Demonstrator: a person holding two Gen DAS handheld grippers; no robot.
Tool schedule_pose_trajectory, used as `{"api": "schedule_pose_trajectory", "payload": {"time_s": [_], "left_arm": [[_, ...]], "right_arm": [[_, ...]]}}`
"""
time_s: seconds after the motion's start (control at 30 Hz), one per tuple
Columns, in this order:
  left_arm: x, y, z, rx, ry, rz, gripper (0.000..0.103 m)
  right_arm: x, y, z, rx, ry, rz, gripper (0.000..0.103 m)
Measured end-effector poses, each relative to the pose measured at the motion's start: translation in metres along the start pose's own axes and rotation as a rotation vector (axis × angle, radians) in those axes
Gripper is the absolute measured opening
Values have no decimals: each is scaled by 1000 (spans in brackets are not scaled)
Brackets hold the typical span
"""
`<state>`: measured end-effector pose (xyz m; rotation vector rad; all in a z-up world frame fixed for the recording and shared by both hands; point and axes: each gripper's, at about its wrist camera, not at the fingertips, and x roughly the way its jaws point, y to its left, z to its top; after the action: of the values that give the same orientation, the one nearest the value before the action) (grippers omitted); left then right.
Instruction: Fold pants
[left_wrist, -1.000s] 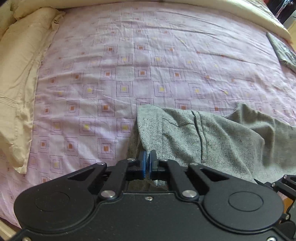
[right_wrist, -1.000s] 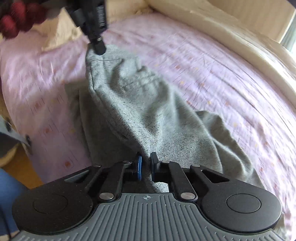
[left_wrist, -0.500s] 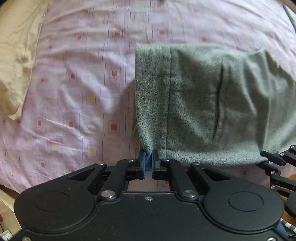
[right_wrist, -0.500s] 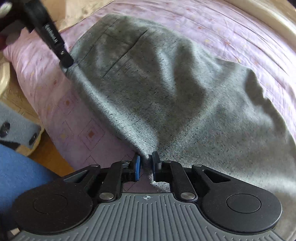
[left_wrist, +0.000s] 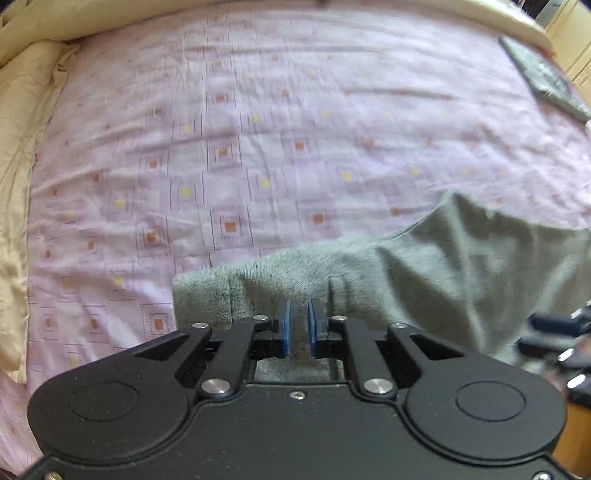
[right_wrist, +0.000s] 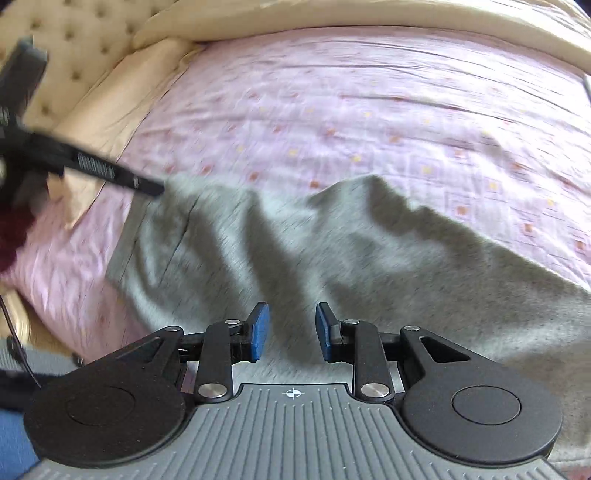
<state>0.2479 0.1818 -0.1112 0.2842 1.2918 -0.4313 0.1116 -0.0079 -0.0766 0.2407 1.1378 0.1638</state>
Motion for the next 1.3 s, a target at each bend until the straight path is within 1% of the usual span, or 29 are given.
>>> {"api": "schedule_pose_trajectory", "payload": {"time_s": [0.03,0.07,0.1,0.13,0.17,0.2,0.23,0.3,0.43,0.53,0.63,0.77,0.87,1.0,1.13,1.2,1.23,1.27,1.3], "left_arm": [[14,1,-5,1,32,33,18],[30,7,-17,5,95,78,18],[44,15,-29,-8,160,105,18],[49,23,-39,-39,158,90,19],[45,28,-47,-52,114,70,19],[41,29,-50,-45,107,69,19],[40,29,-51,-42,112,73,19],[39,29,-51,-47,121,81,19],[45,28,-47,-50,134,91,18],[44,28,-46,-51,132,90,18],[43,28,-45,-54,125,85,18],[43,29,-46,-61,127,86,18],[44,28,-45,-55,130,88,17],[44,28,-45,-54,128,87,17],[42,27,-46,-52,120,90,17],[40,26,-47,-42,114,90,17],[39,26,-48,-36,112,88,17],[38,26,-48,-29,111,84,17],[35,26,-47,-22,108,80,18]], "right_arm": [[3,-6,6,21,-12,-10,27],[5,-10,11,32,-25,-19,27],[6,-14,17,38,-39,-30,27],[6,-18,22,38,-51,-45,27],[7,-21,28,31,-62,-64,27],[10,-24,36,20,-72,-87,27],[15,-27,44,8,-79,-104,27],[29,-35,63,-3,-75,-109,28],[66,-48,102,-21,-37,-112,28],[94,-55,119,-33,26,-102,28],[107,-53,114,-62,96,-78,28],[102,-42,85,-97,169,-12,28],[96,-36,74,-113,184,4,28],[101,-46,92,-56,160,-5,28],[121,-61,112,24,182,33,29],[126,-68,116,70,191,74,33],[126,-71,117,96,195,98,39],[126,-73,117,118,196,119,41],[126,-76,117,139,199,137,41]]}}
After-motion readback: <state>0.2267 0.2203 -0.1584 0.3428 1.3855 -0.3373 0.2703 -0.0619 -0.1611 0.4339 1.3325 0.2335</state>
